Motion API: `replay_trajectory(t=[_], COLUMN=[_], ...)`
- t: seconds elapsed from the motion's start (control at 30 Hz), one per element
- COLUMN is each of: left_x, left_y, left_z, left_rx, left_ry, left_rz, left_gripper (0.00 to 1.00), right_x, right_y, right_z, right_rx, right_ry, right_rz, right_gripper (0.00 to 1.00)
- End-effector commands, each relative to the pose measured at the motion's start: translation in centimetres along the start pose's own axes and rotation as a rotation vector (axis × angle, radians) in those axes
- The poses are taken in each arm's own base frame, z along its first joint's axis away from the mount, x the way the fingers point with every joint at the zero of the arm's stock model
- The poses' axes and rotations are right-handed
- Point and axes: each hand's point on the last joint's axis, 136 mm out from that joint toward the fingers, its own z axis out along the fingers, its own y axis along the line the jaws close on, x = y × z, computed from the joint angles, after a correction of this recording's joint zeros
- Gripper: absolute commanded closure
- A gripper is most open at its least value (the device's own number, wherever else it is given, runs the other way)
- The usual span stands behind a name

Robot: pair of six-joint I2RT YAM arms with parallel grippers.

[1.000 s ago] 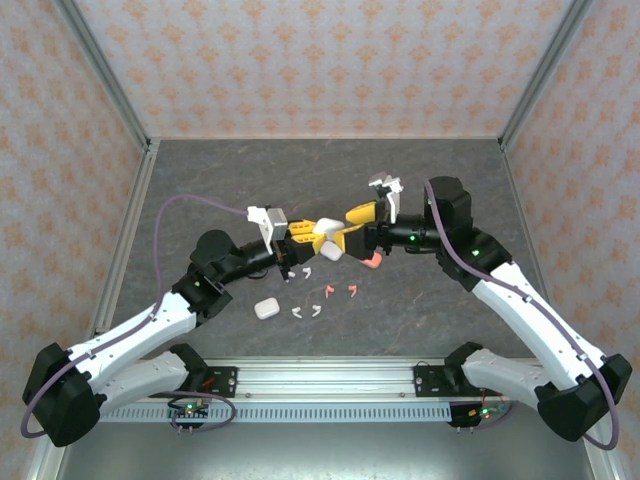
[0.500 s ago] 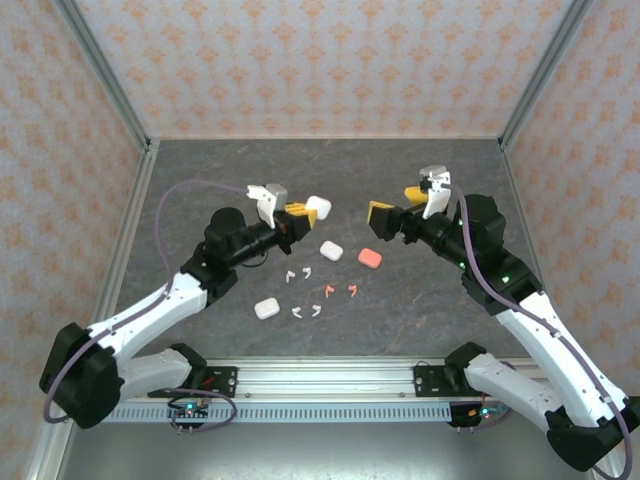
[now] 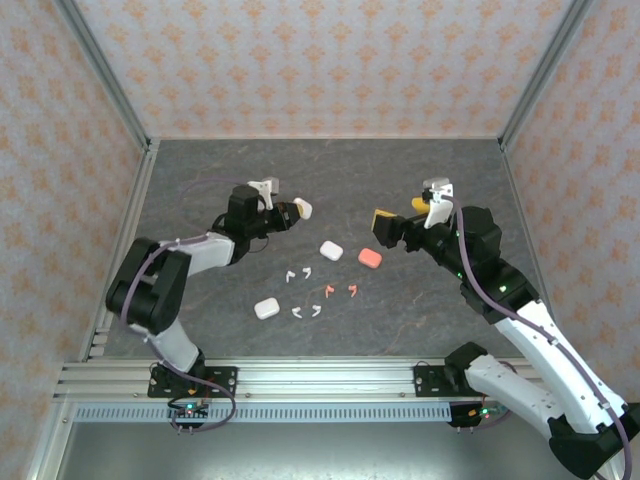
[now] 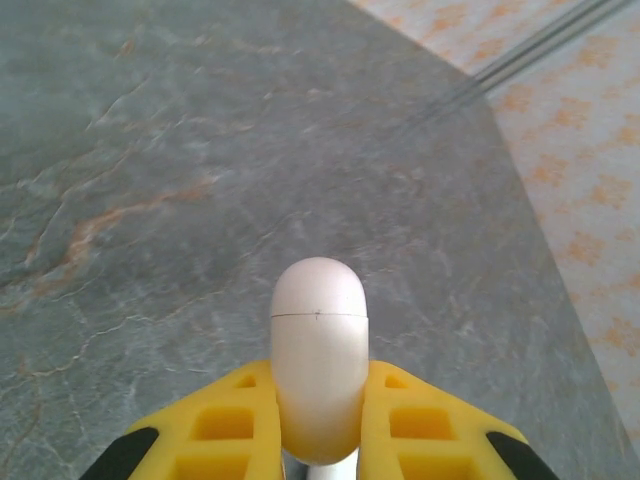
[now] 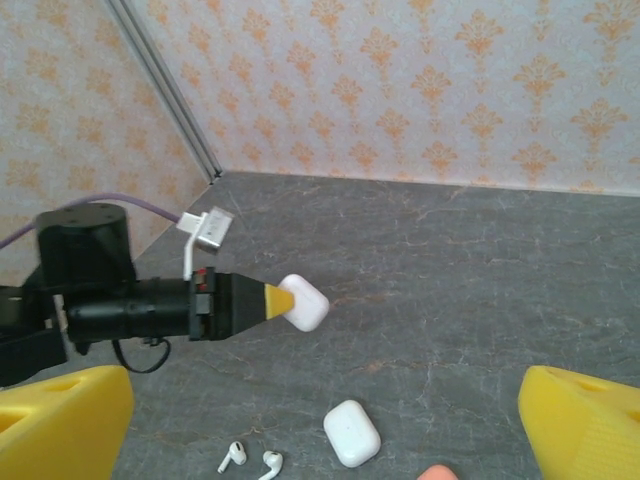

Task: Insert wireless bluetooth earbuds into charging case

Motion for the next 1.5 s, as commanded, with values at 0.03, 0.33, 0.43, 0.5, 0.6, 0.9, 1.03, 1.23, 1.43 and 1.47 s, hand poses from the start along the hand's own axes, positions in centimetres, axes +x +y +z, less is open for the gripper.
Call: replay_trajectory(t=[0.03, 0.33, 0.43, 0.5, 0.6, 0.9, 1.03, 1.23, 1.43, 1.47], left_x=[-1.5, 0.8, 2.1, 2.5, 2.7, 1.3, -0.1, -1.8, -2.9, -3.1], left_y=[-1.3, 2.4, 4.1, 4.7, 5.2, 4.6, 3.4, 0.7, -0.7, -1.0], left_z=[1.3, 3.5, 4.4, 4.5, 4.2, 0.9, -1.7, -6.7, -13.1, -14.4], left_rx=[0.069, -0.027, -0.057, -0.073, -0.095, -0.148, -0.157, -0.178, -0.249, -0.260], left_ry=[-0.016, 0.040, 0.068, 0.071, 0.066, 0.008, -0.049, -0.128, -0.259, -0.292], left_rz=[-0.023, -0.056, -0.073, -0.073, -0.063, -0.012, 0.020, 0.100, 0.131, 0.135], left_gripper=[1.00, 0.92, 0.86, 0.77, 0.61, 0.37, 0.34, 0.30, 0.20, 0.16], right_x=[-0.1, 1.0, 1.1, 1.2, 1.6, 5.3, 7.6, 11.4, 16.0, 16.7], right_y=[-0.8, -2.1, -2.1, -2.1, -2.3, -2.0, -2.5, -1.9, -2.0, -2.1], right_z=[0.0, 0.5, 0.6, 0.7, 1.2, 4.5, 6.5, 9.8, 13.3, 13.9], right_rx=[0.034, 0.097, 0.099, 0.095, 0.103, 0.083, 0.133, 0.159, 0.168, 0.178], right_ry=[-0.024, 0.002, 0.007, 0.010, 0.028, 0.261, 0.389, 0.537, 0.709, 0.737], right_rz=[0.007, 0.026, 0.035, 0.042, 0.070, 0.067, 0.024, -0.088, -0.129, -0.141], right_gripper=[0.01, 0.01, 0.01, 0.01, 0.01, 0.01, 0.01, 0.00, 0.06, 0.07])
